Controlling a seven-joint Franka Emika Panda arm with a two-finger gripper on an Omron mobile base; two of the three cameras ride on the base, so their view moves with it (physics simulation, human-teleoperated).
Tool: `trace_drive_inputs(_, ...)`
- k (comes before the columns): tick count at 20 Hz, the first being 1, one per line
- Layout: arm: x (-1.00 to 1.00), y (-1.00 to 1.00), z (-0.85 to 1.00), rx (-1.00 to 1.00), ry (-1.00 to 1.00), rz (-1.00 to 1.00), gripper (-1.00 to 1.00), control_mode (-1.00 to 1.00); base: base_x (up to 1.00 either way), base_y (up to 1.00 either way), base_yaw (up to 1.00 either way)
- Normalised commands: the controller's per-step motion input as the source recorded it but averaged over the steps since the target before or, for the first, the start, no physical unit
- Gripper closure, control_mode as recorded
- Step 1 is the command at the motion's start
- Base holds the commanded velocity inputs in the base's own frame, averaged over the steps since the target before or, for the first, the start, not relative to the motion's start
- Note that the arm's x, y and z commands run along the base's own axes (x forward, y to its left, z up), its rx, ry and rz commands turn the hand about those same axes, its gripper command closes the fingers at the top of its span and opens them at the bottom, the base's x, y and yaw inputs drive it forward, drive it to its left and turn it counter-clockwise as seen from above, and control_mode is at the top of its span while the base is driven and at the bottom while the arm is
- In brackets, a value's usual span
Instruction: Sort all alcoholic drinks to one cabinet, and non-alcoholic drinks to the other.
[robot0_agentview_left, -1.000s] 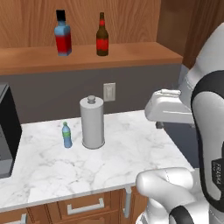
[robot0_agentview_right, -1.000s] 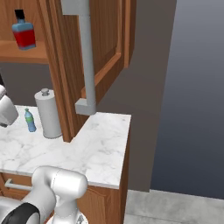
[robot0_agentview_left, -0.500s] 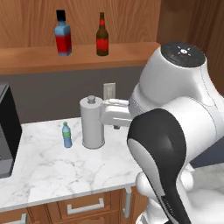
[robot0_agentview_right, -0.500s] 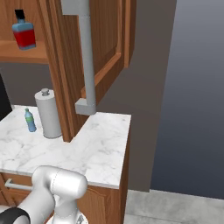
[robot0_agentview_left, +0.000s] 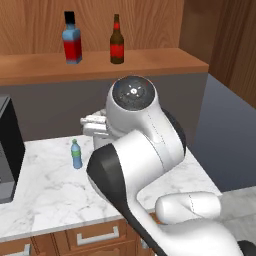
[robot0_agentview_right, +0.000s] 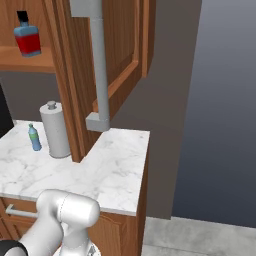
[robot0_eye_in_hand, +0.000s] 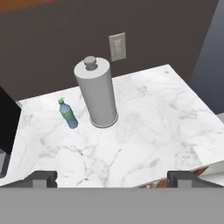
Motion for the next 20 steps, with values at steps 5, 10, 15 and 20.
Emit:
trace_drive_inputs(5,0.52,0.5,-0.48,-0.08,-0.06,-0.13,-1.0,-1.0,0.0,0.0,0.0)
trace_drive_inputs(10,0.52,0.56,-0.29,-0.1,-0.05,-0.16,-1.0,-1.0,0.0,0.0,0.0)
trace_drive_inputs(15,0.53,0.48,-0.22,-0.04,-0.01,-0.14,-1.0,-1.0,0.0,0.0,0.0)
trace_drive_inputs(20,0.58,0.38,-0.22,0.0,0.0,-0.16,-1.0,-1.0,0.0,0.0,0.0)
